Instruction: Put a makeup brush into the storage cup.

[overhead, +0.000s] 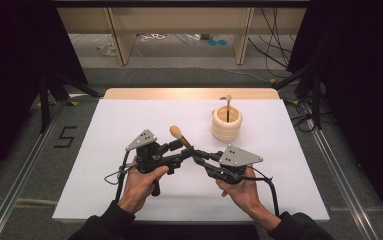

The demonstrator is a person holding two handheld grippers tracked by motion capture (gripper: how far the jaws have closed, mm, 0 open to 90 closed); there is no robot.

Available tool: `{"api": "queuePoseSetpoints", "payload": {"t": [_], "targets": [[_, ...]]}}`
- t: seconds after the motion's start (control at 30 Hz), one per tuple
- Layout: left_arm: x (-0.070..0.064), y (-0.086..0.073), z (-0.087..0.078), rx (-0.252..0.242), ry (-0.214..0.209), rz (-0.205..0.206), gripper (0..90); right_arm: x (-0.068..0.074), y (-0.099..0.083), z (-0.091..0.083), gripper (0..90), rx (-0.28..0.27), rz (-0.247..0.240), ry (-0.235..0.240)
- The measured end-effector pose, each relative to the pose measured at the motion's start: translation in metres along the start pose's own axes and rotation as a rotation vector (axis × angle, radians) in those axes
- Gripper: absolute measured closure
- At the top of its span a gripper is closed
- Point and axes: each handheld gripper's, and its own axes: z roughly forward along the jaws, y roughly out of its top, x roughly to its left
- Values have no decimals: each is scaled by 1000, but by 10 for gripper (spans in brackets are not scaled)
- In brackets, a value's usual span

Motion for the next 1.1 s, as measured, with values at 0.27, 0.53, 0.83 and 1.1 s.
{"api": "queuePoseSetpoints", "payload": {"t": [0.27,0.53,0.83,1.1], "targets": [[1,0,0,-16,-16,-17,529,1,1,1,788,-11,11,-1],[2,-1,1,-36,-23,-28,590,2,1,1,788,-15,23,-4],[0,-1,2,-41,-36,-34,639,2,1,3,788,-30,36,9],[1,-1,2,-48,-43,-22,681,3,1,4,788,-27,53,19]]}}
